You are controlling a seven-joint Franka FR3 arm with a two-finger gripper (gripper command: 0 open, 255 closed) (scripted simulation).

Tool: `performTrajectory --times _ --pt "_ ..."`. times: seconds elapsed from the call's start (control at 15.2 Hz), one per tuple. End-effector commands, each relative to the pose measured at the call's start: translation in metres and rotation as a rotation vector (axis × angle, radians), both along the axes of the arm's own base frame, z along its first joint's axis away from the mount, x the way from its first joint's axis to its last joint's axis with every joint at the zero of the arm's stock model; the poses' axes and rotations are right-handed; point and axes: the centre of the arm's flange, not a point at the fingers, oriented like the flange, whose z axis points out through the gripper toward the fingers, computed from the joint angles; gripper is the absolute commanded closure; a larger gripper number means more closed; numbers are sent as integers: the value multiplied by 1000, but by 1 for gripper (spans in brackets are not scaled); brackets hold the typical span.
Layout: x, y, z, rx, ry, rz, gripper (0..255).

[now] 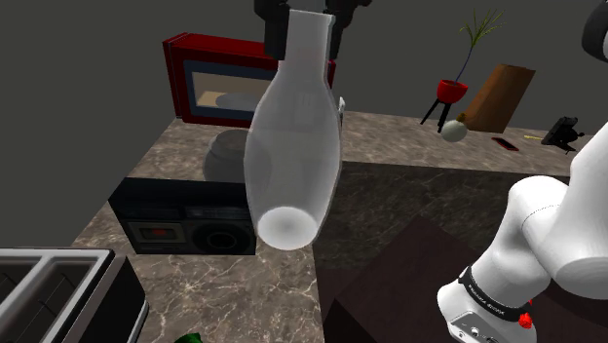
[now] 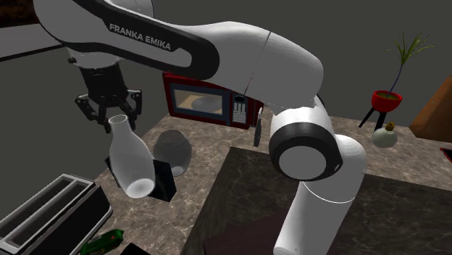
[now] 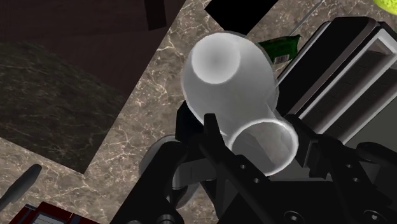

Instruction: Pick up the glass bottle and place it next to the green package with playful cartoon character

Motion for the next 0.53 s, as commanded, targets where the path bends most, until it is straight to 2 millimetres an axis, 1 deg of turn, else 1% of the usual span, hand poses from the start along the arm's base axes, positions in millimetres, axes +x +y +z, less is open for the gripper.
performTrajectory --times 0.0,0.46 --pt "0 0 -9 1 0 -1 255" --pt "0 0 -46 1 0 -1 255"
